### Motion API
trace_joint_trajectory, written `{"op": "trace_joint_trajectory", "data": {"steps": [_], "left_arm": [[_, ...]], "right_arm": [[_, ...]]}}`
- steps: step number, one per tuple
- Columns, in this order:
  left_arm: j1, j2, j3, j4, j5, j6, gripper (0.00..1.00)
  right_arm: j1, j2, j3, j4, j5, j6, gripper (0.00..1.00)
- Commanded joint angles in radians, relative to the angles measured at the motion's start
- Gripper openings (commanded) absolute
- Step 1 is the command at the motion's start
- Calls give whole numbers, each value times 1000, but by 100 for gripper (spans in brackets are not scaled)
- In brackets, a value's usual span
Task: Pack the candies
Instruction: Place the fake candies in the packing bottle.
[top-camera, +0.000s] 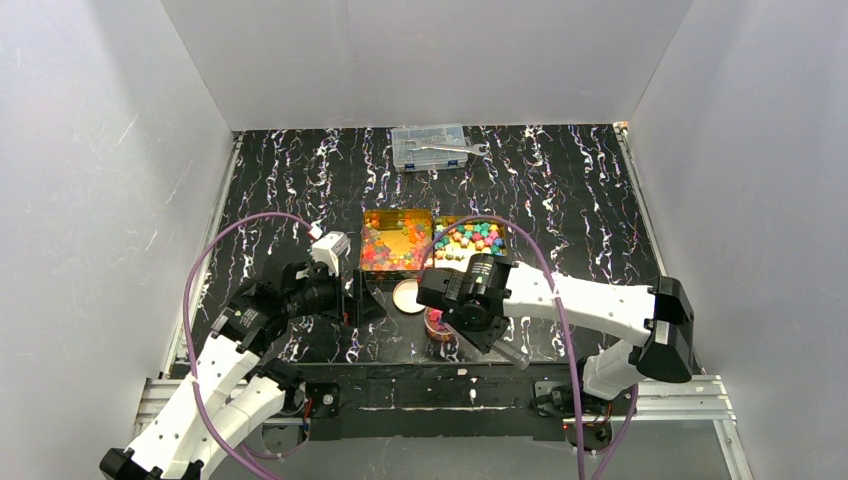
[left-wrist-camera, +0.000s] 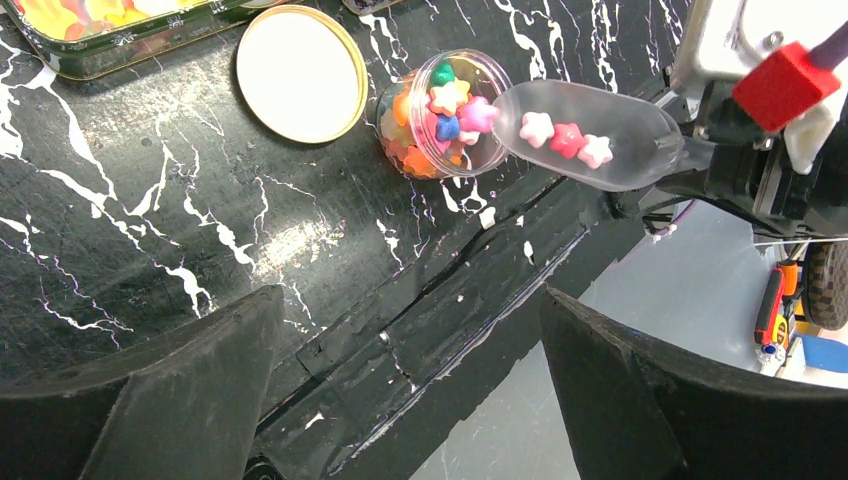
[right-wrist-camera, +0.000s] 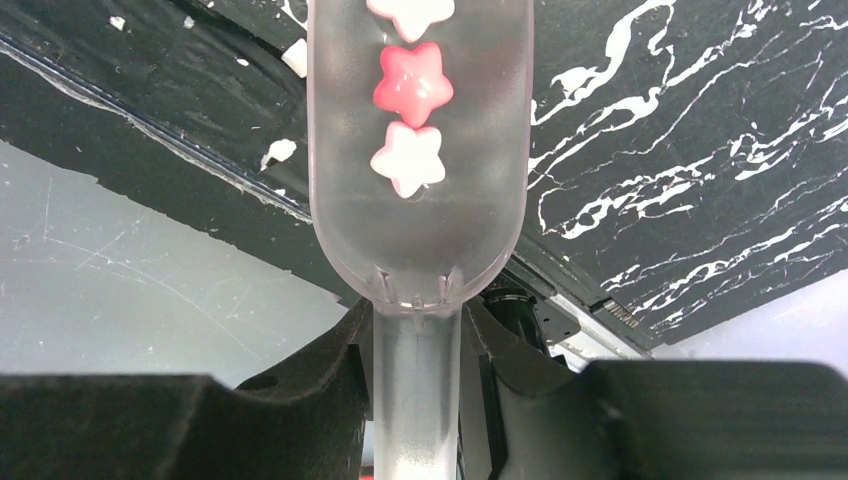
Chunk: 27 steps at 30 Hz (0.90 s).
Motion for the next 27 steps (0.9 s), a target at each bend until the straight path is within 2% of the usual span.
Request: {"op": "trace_joint_trajectory", "data": {"steps": [1,16,27], "left_arm": [[-3,-12,2,-16,17,8,98],[-3,-20,1,-11,37,13,98],[-3,-14,0,-9,43,14,98]], "right_arm": [[-27,20,64,-70,-17,-5,1],[-96,35,106,-97,-77,-43,1],[-163,-27,142,-93,36,-35,1]]}}
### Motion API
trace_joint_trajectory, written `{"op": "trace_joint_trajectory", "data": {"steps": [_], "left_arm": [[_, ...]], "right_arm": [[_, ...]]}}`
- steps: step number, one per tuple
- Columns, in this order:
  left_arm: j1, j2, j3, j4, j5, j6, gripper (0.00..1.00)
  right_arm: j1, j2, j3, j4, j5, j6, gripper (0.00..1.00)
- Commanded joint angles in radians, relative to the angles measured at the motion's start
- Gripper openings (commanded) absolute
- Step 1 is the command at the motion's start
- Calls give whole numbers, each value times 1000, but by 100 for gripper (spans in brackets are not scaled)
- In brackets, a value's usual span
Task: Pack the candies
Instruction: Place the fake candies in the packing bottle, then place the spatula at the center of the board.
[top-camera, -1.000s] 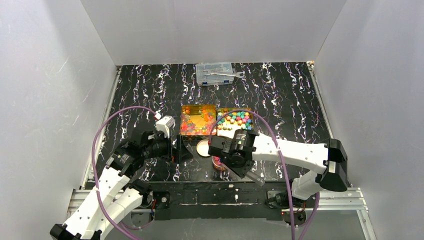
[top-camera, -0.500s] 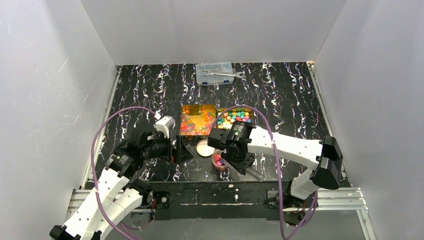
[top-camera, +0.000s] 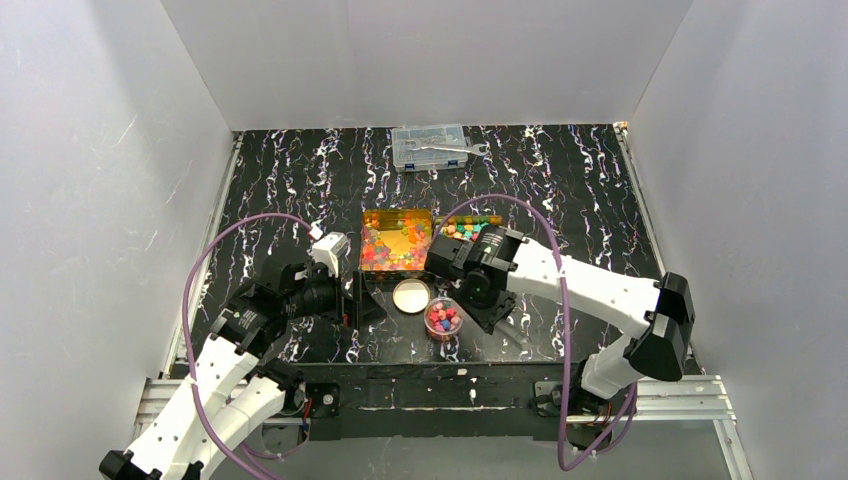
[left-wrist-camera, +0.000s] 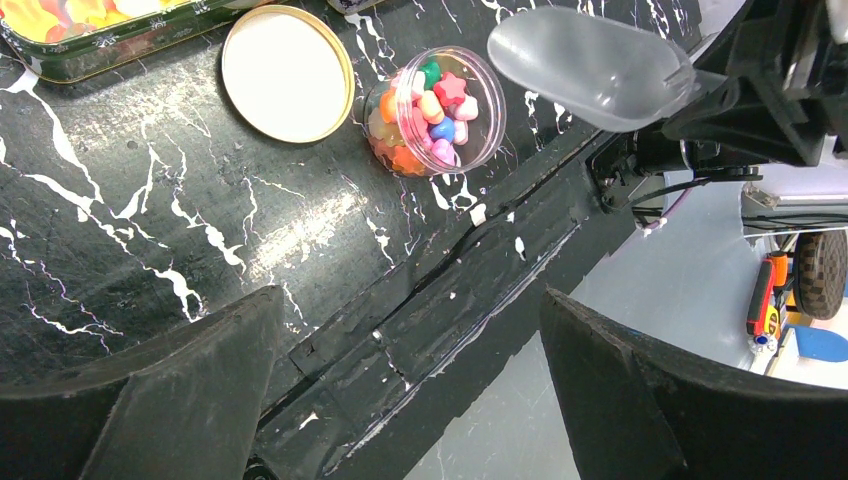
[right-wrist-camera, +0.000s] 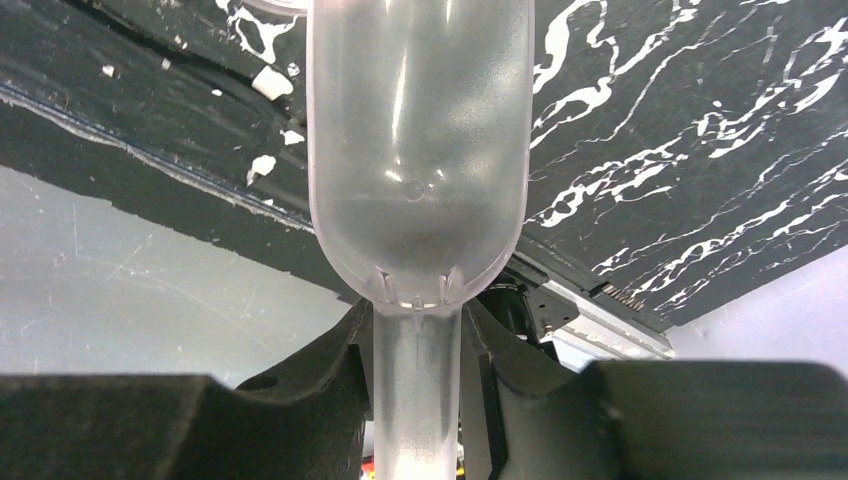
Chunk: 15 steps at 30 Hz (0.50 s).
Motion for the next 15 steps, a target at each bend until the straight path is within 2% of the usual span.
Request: {"op": "trace_joint_trajectory", "data": {"steps": [1,11,15], "left_arm": [[-4,-3,0,-10,20,13,98],[-3,5,0,-10,13,10,98],[-3,-2,0,-14,-7,8,98]], "right_arm": [[-22,-62,55,-22,98,11,1],[-101,-174,12,111,280,36,1],[-164,-211,-28,188,271,-10,1]]}}
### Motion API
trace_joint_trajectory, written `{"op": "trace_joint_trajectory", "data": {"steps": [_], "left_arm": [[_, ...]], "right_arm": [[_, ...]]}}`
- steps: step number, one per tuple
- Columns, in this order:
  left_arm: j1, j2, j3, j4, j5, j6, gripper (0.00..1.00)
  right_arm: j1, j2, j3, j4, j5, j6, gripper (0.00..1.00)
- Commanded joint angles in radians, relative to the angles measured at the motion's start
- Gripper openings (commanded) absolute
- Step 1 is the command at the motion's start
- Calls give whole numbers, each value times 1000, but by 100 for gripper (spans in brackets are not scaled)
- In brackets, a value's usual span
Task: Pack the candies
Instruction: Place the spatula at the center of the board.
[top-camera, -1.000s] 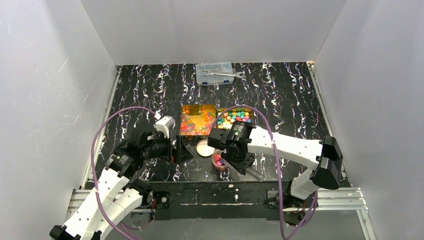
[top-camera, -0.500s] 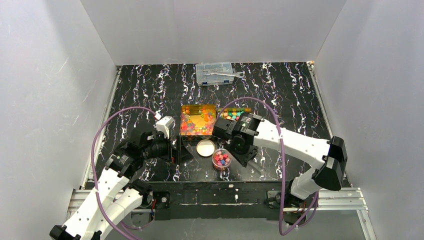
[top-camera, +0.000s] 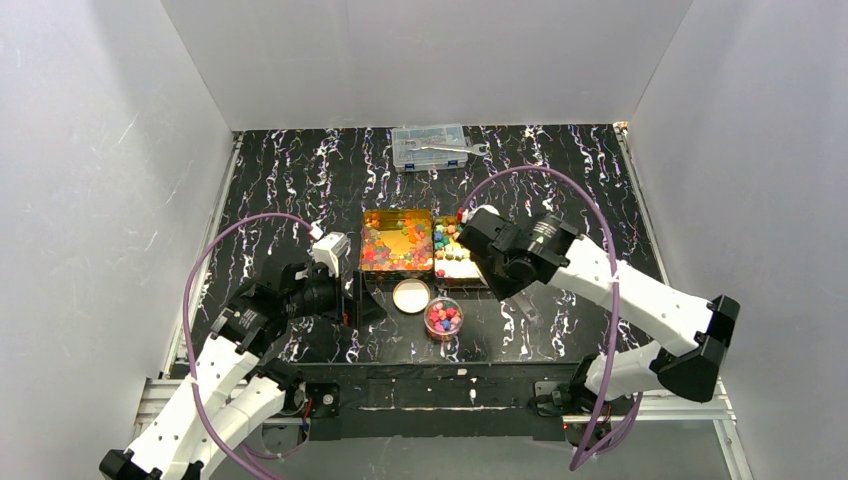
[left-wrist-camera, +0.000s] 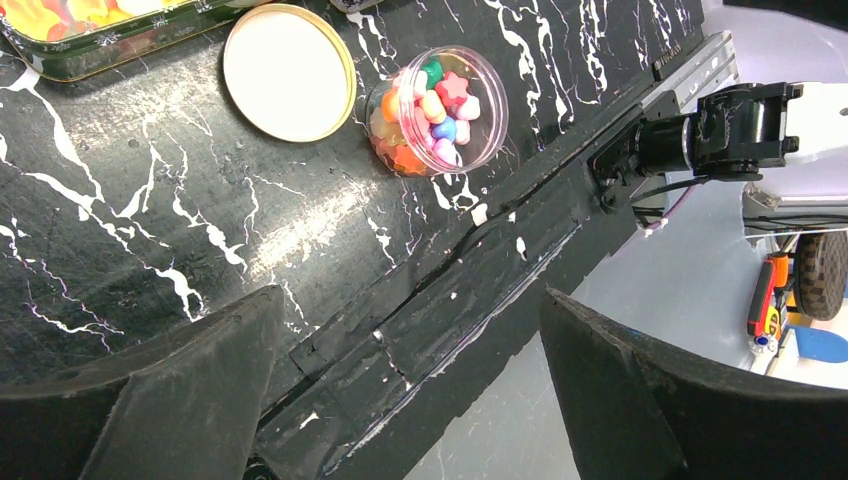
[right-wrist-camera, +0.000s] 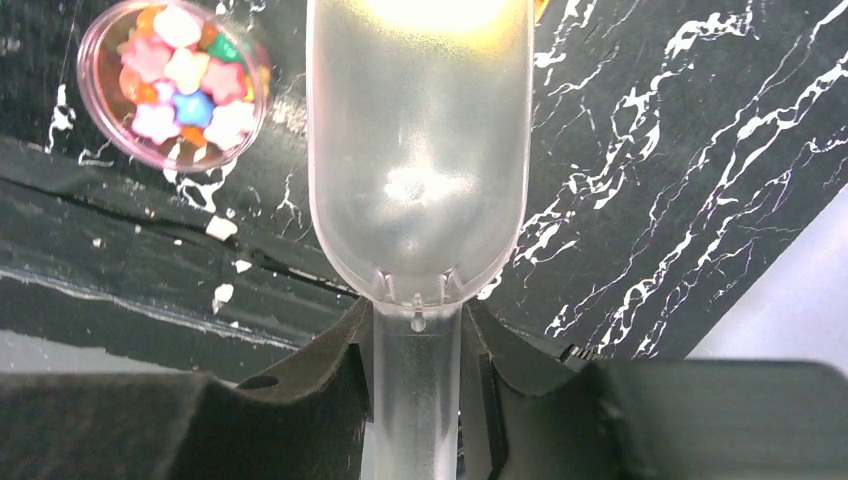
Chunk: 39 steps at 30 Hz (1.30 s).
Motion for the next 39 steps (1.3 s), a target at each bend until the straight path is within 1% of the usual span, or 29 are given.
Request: {"op": "trace_joint_trajectory", "data": {"steps": [1,5,10,12,16,18,19,20,21,24,25,26,29,36,39], "left_arm": [[-3,-11,1,-14,-11,8,98],[-4,-22,2,-19,-32,4,98],[-3,-30,4,-24,-46,2,98],[-4,-34,4,-25,-49,3,98],[-4,-38,4,-24,-40,3,98],[-4,-32,4,-23,-34,4,98],[-4,-24,4,-24,-33,4,98],[-3,-17,4,-23,-32,3,98],[-4,-14,3,-23,-33,3,98],[-3,-5,4,-24,-34,3,98],[-4,-7,4,-23,-35,3,98],[-4,-6,4,-22,-33,3,98],[-3,-4,4,-20,-23,4,98],[-3,12,4,-14,-1,7,98],[-3,16,4,-13,4,8,98]], "right_arm": [[-73,-51,-36,115,45,-31,1],[-158,-74,-86,222,52,-74,1],[-267,-81,-148,355,141,-116,1],[-313,-87,-179,422,143,-146,1],[-423,-94,-241,539,149,-180,1],[-501,-94,-284,610,156,-199,1],[-555,-87,-309,661,150,-211,1],[-645,-61,-330,721,82,-222,1],[-684,-40,-342,761,39,-224,1],[-794,72,-344,809,-51,-229,1],[-818,103,-350,834,-57,-227,1],[-834,123,-366,882,-67,-221,1],[-891,198,-368,944,-96,-220,1],[-946,261,-371,990,-174,-205,1],[-954,292,-374,1010,-180,-185,1]]}}
